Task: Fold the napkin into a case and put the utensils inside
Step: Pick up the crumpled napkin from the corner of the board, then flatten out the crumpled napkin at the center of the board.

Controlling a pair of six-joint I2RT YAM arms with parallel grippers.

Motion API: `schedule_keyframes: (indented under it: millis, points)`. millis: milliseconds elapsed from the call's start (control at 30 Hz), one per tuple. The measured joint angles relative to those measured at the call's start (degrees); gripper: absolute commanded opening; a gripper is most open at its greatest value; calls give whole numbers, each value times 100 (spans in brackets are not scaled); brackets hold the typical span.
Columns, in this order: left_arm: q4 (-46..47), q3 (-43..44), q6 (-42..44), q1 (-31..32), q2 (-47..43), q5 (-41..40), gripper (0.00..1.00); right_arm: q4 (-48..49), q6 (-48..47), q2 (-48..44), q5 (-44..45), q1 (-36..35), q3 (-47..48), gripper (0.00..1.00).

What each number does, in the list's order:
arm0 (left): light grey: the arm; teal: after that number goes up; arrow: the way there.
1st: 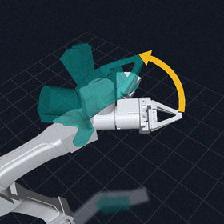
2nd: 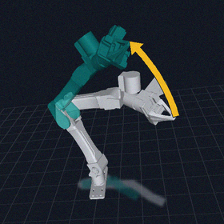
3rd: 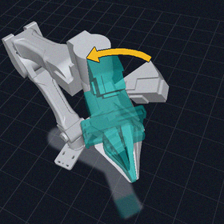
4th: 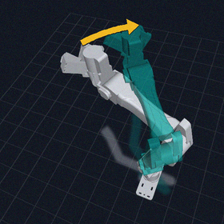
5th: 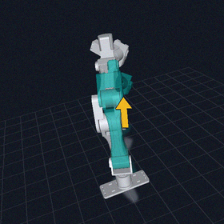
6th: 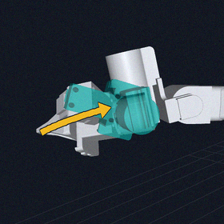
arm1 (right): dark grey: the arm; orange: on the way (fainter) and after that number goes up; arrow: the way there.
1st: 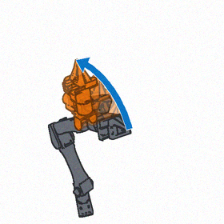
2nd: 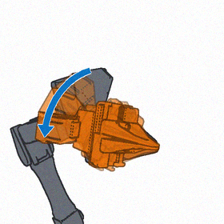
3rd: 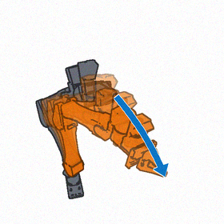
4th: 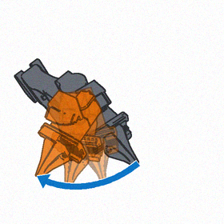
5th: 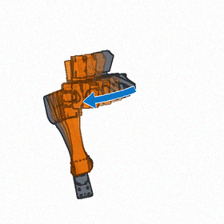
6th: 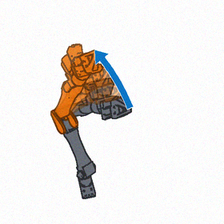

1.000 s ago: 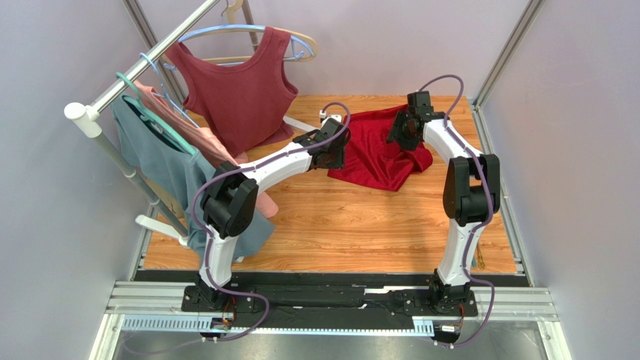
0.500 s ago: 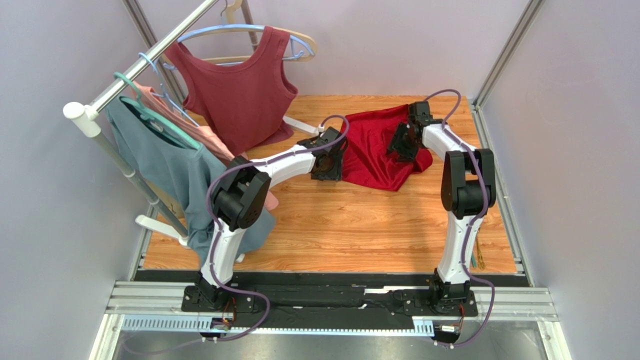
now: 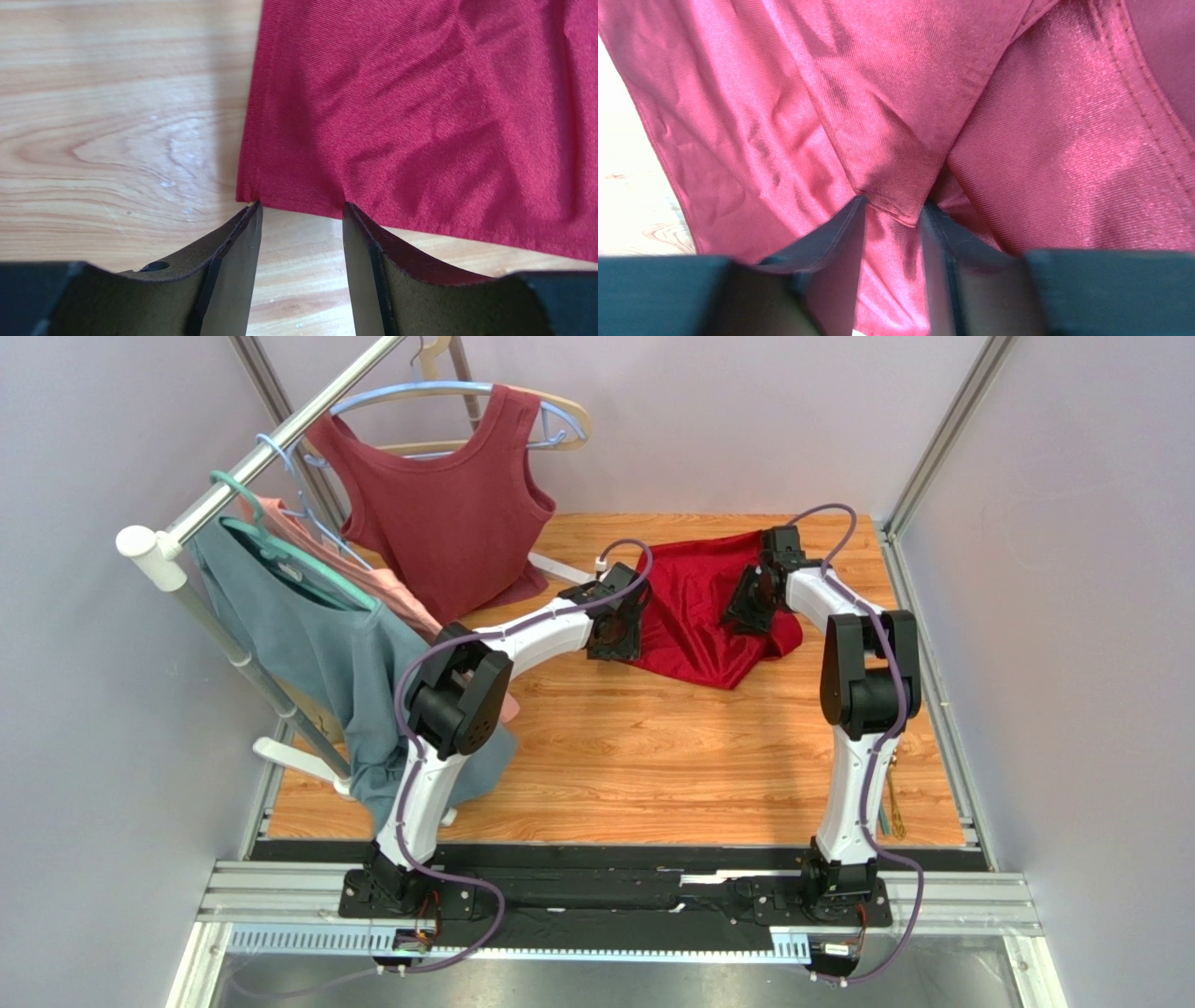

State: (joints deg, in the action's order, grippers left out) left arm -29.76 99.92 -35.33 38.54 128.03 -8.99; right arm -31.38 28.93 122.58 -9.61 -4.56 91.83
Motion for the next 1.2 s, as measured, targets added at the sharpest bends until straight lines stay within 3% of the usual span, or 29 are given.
schedule_keyframes:
  millis: [167,233,300,333,400,500,533,733,900,1000,1200]
  points:
    - [59,-11,52,-35,2,-245,72,20,35,26,-26,26,140,1]
    - [72,-11,79,-39,0,-326,80,37,66,68,-61,50,232,0]
    - [79,-11,90,-42,2,-407,80,44,83,98,-111,70,297,0]
    - [81,-11,101,-44,2,-431,72,44,81,101,-129,81,306,0]
    - [81,-9,109,-46,13,-479,66,42,81,101,-168,92,313,0]
    - [87,31,122,-85,48,-459,23,35,81,96,-264,103,315,0]
    - [92,68,140,-109,81,-424,0,35,81,83,-297,107,315,0]
    - [232,142,361,-216,149,-334,0,-50,79,-339,-481,181,313,0]
    - [243,79,874,-144,17,-616,0,-354,-31,-1250,-522,538,509,0]
    - [256,-221,1191,24,-448,-883,0,-634,-260,-1709,-323,802,957,0]
    - [243,-710,1547,575,-2258,-1353,0,-1174,-789,-2653,138,883,1665,0]
